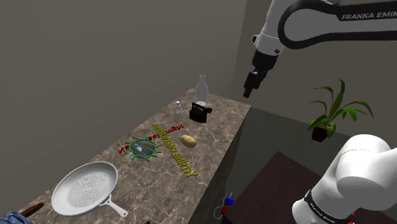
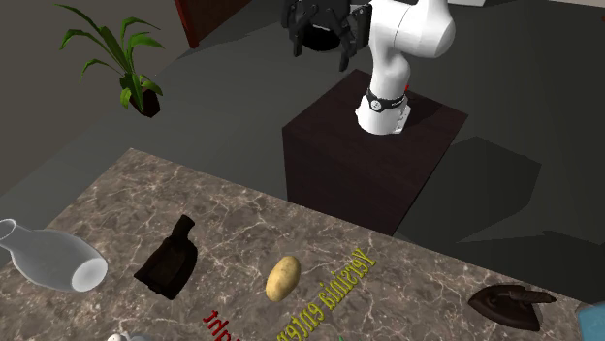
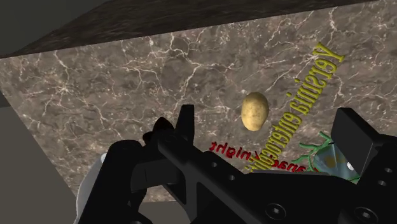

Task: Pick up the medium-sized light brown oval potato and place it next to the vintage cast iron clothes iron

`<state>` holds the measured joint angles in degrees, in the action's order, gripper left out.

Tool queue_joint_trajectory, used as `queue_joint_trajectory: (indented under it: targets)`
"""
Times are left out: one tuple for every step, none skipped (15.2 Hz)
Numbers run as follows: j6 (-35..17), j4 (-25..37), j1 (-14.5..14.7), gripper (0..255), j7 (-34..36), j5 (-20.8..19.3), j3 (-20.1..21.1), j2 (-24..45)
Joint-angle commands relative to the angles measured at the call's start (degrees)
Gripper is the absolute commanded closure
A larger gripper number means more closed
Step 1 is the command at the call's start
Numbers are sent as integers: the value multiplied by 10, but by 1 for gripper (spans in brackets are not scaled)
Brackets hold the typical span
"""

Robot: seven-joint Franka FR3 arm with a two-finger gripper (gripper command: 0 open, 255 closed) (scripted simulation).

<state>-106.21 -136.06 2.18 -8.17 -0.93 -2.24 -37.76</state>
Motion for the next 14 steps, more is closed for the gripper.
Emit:
queue_joint_trajectory:
  targets:
    - [-37, -10, 4, 0, 1, 1, 4, 28]
    - [-54, -14, 6, 0, 1, 2, 5, 44]
    - [-72, -16, 8, 0, 1, 3, 7, 61]
    - [-90, -18, 9, 0, 1, 3, 8, 78]
    - [-107, -19, 11, 0, 2, 3, 10, 95]
    - [-124, -20, 13, 0, 2, 4, 12, 113]
    - [-141, -19, 15, 0, 2, 4, 13, 132]
    - [-157, -18, 16, 0, 2, 4, 15, 151]
    - [-173, -16, 18, 0, 3, 4, 16, 170]
    - [-189, -14, 20, 0, 3, 4, 18, 190]
    - [-204, -10, 21, 0, 3, 4, 20, 210]
    - [-219, -6, 22, 0, 4, 4, 22, 231]
    - [-233, -1, 24, 0, 4, 4, 23, 251]
    - [-247, 5, 25, 0, 5, 3, 25, 272]
